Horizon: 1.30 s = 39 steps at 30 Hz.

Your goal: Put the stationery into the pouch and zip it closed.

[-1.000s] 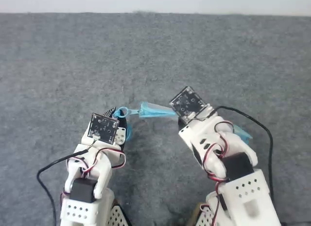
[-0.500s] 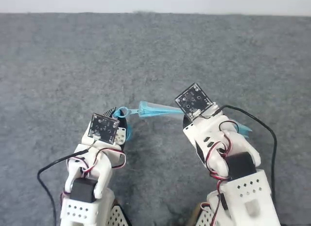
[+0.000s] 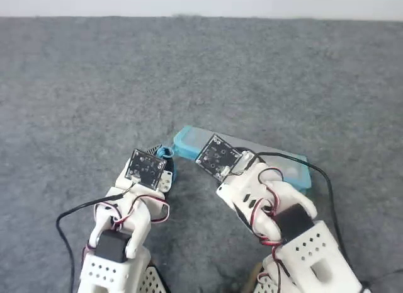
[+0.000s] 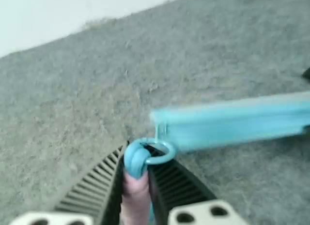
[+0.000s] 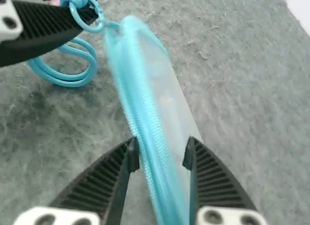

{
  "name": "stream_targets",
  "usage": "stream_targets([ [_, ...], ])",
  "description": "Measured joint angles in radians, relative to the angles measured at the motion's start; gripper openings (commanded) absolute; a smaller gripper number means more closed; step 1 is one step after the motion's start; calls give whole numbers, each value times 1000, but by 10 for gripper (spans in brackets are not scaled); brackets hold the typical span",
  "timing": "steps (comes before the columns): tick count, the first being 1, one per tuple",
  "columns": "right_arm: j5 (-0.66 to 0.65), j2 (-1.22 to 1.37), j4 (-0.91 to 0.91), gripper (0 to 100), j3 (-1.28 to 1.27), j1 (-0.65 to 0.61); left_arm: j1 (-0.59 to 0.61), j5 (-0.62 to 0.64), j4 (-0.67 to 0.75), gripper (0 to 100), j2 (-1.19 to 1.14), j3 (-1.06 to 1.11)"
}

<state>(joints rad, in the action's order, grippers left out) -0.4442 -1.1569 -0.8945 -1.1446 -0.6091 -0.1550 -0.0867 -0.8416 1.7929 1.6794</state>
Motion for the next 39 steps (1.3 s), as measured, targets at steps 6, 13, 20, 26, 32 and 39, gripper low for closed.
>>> stream_targets([
  [6,-3,117,109,6,-2,-2,-25,0,-35,12,0,-29],
  [13,-3,508,207,7,104,-5,-204,-63,-126,12,0,-46],
  [20,11,772,209,7,238,0,-265,-81,-141,12,0,-44],
  [26,21,730,204,13,244,51,-129,-81,-140,12,0,-44],
  [32,51,601,69,13,245,94,-78,-86,-140,12,0,-44],
  [39,52,540,60,13,210,120,-77,-89,-140,12,0,-46],
])
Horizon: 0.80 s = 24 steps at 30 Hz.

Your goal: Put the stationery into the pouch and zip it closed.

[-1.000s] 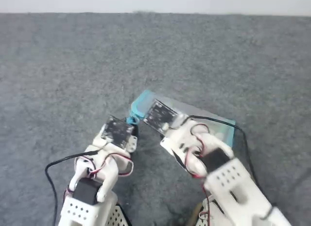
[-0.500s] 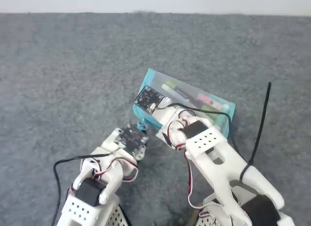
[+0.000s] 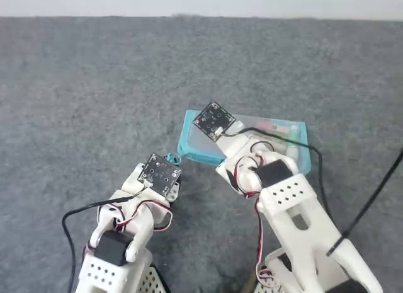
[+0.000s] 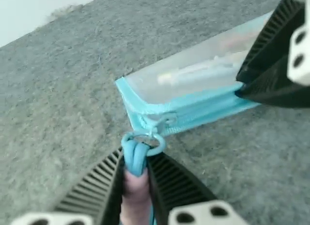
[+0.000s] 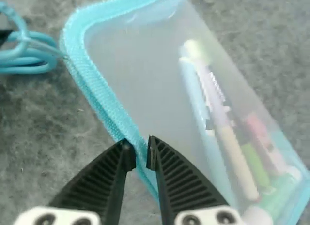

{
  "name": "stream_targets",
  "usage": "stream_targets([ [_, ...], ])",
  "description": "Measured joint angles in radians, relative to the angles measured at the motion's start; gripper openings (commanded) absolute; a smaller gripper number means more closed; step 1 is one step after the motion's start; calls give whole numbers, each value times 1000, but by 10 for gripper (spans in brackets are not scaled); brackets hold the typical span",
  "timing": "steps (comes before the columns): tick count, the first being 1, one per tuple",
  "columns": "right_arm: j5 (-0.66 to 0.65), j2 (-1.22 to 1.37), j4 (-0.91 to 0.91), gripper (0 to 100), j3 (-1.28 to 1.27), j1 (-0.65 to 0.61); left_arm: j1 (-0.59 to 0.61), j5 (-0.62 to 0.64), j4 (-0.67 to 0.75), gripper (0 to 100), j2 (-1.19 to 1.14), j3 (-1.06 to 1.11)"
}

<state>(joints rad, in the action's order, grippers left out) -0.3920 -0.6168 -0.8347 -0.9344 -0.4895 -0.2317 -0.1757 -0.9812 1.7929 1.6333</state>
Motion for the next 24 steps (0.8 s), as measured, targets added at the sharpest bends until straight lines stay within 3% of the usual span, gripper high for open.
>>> stream_targets([
  [7,0,-49,15,88,-29,-5,0,0,0,12,0,0],
  [11,-12,-120,17,129,-103,-68,0,0,0,12,0,0],
  [24,-23,-121,169,132,-133,-144,8,0,0,12,0,0],
])
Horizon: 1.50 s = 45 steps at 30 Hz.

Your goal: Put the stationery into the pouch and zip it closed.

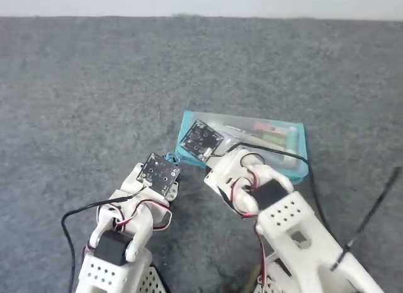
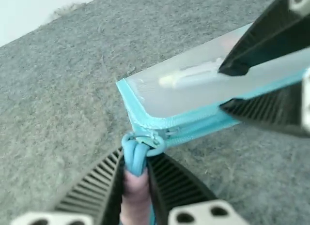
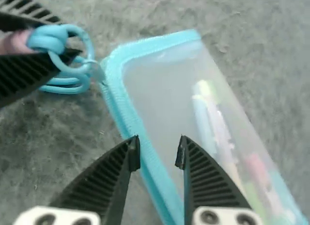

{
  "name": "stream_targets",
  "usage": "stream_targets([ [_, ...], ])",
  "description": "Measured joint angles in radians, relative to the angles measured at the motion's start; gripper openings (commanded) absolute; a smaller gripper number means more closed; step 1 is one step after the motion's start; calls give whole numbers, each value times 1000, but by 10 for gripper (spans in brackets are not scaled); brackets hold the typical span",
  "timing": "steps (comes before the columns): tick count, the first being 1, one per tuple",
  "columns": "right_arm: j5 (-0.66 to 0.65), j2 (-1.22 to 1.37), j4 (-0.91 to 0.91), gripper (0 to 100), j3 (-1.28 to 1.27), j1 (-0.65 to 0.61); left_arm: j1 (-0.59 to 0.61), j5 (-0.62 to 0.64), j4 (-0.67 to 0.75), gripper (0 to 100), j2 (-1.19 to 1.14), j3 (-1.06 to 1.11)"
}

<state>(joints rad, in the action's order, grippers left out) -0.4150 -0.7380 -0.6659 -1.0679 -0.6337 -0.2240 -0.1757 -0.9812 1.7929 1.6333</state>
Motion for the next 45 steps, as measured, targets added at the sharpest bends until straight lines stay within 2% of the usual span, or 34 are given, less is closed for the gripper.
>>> stream_targets([
  [11,25,324,34,131,176,-20,2,0,0,12,0,2],
  [21,31,290,-9,132,180,-60,2,0,0,12,0,2],
  [31,31,279,34,129,180,-61,2,0,0,12,0,0],
  [33,31,308,78,109,180,-60,2,0,0,12,0,0],
  [36,31,371,132,0,181,-41,2,0,0,12,0,2],
  [42,31,379,141,7,183,5,2,0,0,12,0,2],
  [45,26,330,60,7,184,28,2,0,2,12,0,2],
])
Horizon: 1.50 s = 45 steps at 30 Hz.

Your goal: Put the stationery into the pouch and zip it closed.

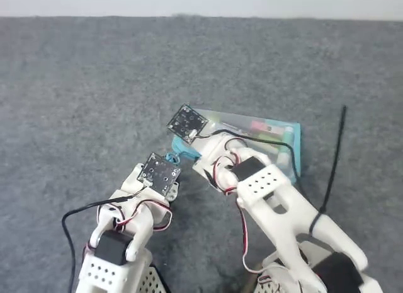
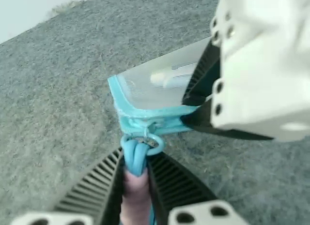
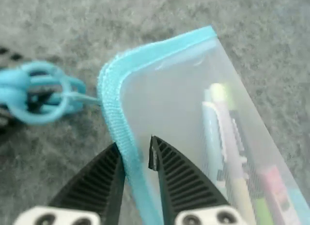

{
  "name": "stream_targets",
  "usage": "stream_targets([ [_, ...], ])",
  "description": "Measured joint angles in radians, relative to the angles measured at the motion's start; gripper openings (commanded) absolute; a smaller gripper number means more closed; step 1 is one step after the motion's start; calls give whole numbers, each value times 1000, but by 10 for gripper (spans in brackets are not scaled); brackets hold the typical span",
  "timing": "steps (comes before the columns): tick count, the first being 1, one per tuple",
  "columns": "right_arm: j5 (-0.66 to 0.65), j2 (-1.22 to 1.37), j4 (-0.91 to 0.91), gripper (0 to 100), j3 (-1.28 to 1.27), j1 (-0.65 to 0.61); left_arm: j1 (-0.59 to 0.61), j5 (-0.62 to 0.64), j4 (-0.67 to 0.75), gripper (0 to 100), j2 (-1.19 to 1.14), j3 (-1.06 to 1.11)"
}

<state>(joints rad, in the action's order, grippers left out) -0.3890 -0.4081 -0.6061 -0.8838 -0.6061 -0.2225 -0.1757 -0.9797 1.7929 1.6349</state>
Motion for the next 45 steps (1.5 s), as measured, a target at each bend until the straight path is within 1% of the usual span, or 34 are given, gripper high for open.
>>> stream_targets([
  [4,-83,-112,-107,7,-32,6,11,0,34,12,0,0],
  [10,-170,-384,-180,7,-167,6,101,0,97,12,-2,2],
  [16,-187,-660,-322,7,-278,15,140,0,124,12,-2,23],
  [21,-187,-792,-391,7,-353,37,163,0,124,12,-2,21],
  [27,-186,-810,-396,9,-362,38,166,0,124,12,0,35],
  [29,-144,-810,-396,12,-362,38,166,0,124,12,0,35],
  [30,-114,-810,-390,26,-362,38,166,0,124,12,0,35],
  [32,-64,-810,-356,91,-362,38,166,0,124,12,0,35],
  [35,-46,-810,-324,195,-362,38,166,0,124,12,0,35],
  [37,-46,-810,-321,226,-362,21,166,0,124,12,0,35],
  [40,-46,-769,-311,228,-362,-35,166,0,124,12,0,35],
  [43,-46,-680,-282,228,-347,-92,166,0,124,12,0,35],
  [45,-46,-601,-252,228,-308,-107,166,0,124,12,0,35],
])
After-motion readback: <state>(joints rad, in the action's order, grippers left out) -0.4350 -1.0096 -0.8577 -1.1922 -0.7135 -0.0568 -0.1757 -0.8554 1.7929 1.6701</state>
